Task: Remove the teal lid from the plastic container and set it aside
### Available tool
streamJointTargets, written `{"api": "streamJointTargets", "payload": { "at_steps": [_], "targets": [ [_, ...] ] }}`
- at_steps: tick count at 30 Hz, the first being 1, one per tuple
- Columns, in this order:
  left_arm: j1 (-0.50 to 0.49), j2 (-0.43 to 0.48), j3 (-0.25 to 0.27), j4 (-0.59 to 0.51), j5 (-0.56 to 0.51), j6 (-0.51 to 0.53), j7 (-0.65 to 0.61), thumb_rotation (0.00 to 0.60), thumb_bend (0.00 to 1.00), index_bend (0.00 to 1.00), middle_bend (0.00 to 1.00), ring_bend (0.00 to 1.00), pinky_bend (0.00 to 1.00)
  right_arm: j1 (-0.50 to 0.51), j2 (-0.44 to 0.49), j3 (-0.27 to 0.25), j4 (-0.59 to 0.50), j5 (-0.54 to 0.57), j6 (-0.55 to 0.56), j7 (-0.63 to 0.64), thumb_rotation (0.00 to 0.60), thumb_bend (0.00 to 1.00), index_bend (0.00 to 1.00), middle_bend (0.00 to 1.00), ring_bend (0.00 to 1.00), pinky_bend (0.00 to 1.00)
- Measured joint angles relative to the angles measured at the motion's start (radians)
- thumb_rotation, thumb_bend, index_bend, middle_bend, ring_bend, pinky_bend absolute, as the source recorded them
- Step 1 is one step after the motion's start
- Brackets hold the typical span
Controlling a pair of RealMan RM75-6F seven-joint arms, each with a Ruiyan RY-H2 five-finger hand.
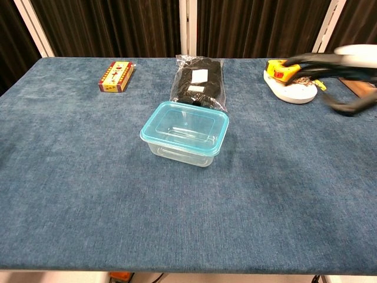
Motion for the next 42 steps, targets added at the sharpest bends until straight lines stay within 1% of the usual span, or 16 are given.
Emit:
{"api": "streamJointTargets", "payload": {
  "at_steps": [3, 6, 12, 16, 20, 25, 29, 32, 35, 37, 40, 42],
  "targets": [
    [0.004, 0.002, -0.007, -0.008, 0.001, 0.001, 0.005, 0.6, 0.0, 0.03, 0.0, 0.0, 0.0, 0.106, -0.054, 0.041, 0.027, 0.053, -0.118, 0.03, 0.6, 0.66, 0.0, 0.15, 0.0, 0.0],
    [0.006, 0.004, -0.011, -0.013, 0.001, -0.001, 0.009, 0.6, 0.0, 0.03, 0.0, 0.0, 0.0, 0.18, -0.117, 0.074, 0.082, 0.11, -0.195, 0.045, 0.6, 0.67, 0.0, 0.15, 0.0, 0.0],
    [0.006, 0.005, -0.018, -0.017, -0.002, -0.017, 0.005, 0.6, 0.0, 0.03, 0.0, 0.0, 0.0, 0.286, -0.218, 0.114, 0.209, 0.21, -0.327, 0.048, 0.6, 0.69, 0.0, 0.15, 0.0, 0.0],
    [0.006, 0.003, -0.023, -0.018, -0.007, -0.027, 0.008, 0.6, 0.0, 0.03, 0.0, 0.0, 0.0, 0.345, -0.286, 0.128, 0.274, 0.243, -0.392, 0.043, 0.6, 0.7, 0.0, 0.15, 0.0, 0.0],
    [0.006, 0.003, -0.028, -0.017, -0.012, -0.037, 0.01, 0.6, 0.0, 0.03, 0.0, 0.0, 0.0, 0.378, -0.326, 0.139, 0.296, 0.245, -0.416, 0.04, 0.6, 0.72, 0.0, 0.16, 0.0, 0.0],
    [0.008, 0.003, -0.033, -0.014, -0.013, -0.041, 0.005, 0.6, 0.0, 0.03, 0.0, 0.0, 0.0, 0.383, -0.333, 0.137, 0.277, 0.222, -0.413, 0.051, 0.6, 0.72, 0.0, 0.16, 0.0, 0.0],
    [0.003, 0.005, -0.036, -0.014, -0.005, -0.048, 0.007, 0.6, 0.0, 0.03, 0.0, 0.0, 0.0, 0.379, -0.328, 0.125, 0.246, 0.197, -0.398, 0.053, 0.6, 0.71, 0.0, 0.16, 0.0, 0.0],
    [-0.01, 0.012, -0.039, -0.024, 0.016, -0.056, 0.016, 0.6, 0.0, 0.03, 0.0, 0.0, 0.0, 0.365, -0.32, 0.12, 0.232, 0.191, -0.363, 0.048, 0.6, 0.7, 0.0, 0.12, 0.0, 0.0],
    [-0.036, 0.019, -0.042, -0.046, 0.059, -0.07, 0.029, 0.6, 0.0, 0.03, 0.0, 0.0, 0.0, 0.334, -0.307, 0.12, 0.215, 0.191, -0.295, 0.039, 0.6, 0.64, 0.0, 0.05, 0.0, 0.0],
    [-0.061, 0.024, -0.043, -0.068, 0.096, -0.088, 0.037, 0.6, 0.0, 0.03, 0.0, 0.0, 0.0, 0.301, -0.289, 0.118, 0.195, 0.189, -0.225, 0.021, 0.6, 0.6, 0.0, 0.04, 0.0, 0.0],
    [-0.12, 0.027, -0.045, -0.116, 0.167, -0.144, 0.05, 0.6, 0.0, 0.03, 0.0, 0.0, 0.0, 0.237, -0.246, 0.112, 0.152, 0.188, -0.101, -0.027, 0.6, 0.55, 0.0, 0.03, 0.0, 0.0],
    [-0.17, 0.024, -0.047, -0.151, 0.21, -0.201, 0.063, 0.6, 0.0, 0.03, 0.0, 0.0, 0.0, 0.178, -0.203, 0.103, 0.107, 0.187, -0.005, -0.073, 0.6, 0.54, 0.0, 0.02, 0.0, 0.0]
  ]
}}
